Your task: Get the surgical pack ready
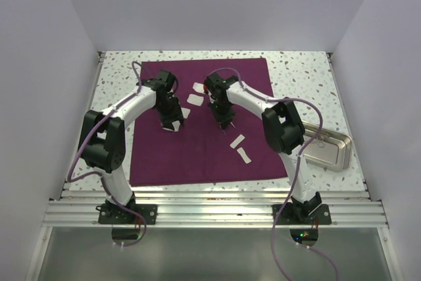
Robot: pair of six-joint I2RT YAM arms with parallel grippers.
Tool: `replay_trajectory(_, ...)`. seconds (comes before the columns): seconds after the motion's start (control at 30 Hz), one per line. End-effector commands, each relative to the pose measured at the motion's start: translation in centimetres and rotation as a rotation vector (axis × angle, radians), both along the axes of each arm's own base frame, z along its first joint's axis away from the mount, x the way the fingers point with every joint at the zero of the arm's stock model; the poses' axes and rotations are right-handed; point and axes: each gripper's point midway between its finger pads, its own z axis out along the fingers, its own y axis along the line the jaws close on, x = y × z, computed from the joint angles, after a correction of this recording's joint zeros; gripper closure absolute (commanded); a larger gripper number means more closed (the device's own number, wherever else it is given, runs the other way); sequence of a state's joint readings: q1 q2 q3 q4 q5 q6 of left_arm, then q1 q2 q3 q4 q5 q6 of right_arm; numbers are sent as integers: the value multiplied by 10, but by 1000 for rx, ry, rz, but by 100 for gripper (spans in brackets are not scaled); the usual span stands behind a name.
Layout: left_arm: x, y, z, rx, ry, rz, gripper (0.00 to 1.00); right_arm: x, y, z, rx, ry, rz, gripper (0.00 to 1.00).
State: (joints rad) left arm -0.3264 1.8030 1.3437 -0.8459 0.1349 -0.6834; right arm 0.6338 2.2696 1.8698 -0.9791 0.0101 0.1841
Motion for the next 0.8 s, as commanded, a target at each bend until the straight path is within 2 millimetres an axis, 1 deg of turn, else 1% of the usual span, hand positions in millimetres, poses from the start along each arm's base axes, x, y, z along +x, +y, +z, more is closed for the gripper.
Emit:
replay_trajectory(0.0, 11, -5, 22, -58, -80, -27, 53, -2, 1, 15, 21, -5, -32, 100)
replay_trajectory(0.03, 11, -7, 23, -72, -86, -31, 53, -6, 1, 18, 25, 16, -43, 100)
replay_trajectory(0.07, 11, -13, 26, -104, -88, -46, 53, -9, 8, 23, 63, 39, -48, 100)
replay_trajectory(0.13, 13, -21, 29, -149, -109, -62, 52, -14, 17, 31, 111, 61, -83, 100)
replay_trajectory(0.2, 12, -33, 30, -228, -118, -87, 53, -23, 28, 34, 182, 114, -103, 100)
replay_trajectory(0.23, 12, -38, 33, -260, -127, -98, 52, -24, 34, 36, 210, 124, -133, 100)
replay_trajectory(0.27, 5, -45, 31, -307, -109, -109, 52, -28, 37, 35, 228, 145, -147, 100)
replay_trajectory(0.3, 7, -49, 32, -328, -121, -114, 53, -33, 45, 37, 270, 179, -157, 100)
replay_trajectory(0.33, 6, -50, 32, -340, -121, -114, 53, -32, 49, 38, 288, 177, -163, 100)
replay_trajectory(0.37, 3, -53, 30, -357, -111, -119, 53, -35, 51, 37, 298, 192, -171, 100)
replay_trajectory(0.47, 2, -56, 30, -373, -110, -133, 53, -37, 54, 39, 326, 219, -187, 100)
replay_trajectory(0.53, 1, -59, 29, -378, -107, -148, 52, -37, 56, 44, 355, 238, -205, 100)
replay_trajectory(0.57, 0, -64, 31, -383, -109, -163, 52, -37, 53, 46, 362, 242, -222, 99)
replay_trajectory(0.6, -1, -67, 31, -384, -105, -167, 51, -35, 50, 48, 366, 242, -245, 93)
replay_trajectory(0.63, -1, -70, 27, -377, -88, -166, 51, -28, 39, 50, 362, 242, -297, 86)
replay_trajectory(0.67, 1, -78, 31, -366, -98, -179, 51, -25, 31, 56, 354, 224, -322, 75)
replay_trajectory(0.7, -3, -80, 29, -340, -70, -181, 51, -21, 23, 58, 349, 213, -344, 70)
replay_trajectory(0.73, -4, -83, 19, -306, -37, -182, 52, -15, 9, 63, 344, 201, -375, 66)
replay_trajectory(0.77, 1, -95, 26, -266, -64, -206, 52, -12, -2, 70, 326, 171, -392, 60)
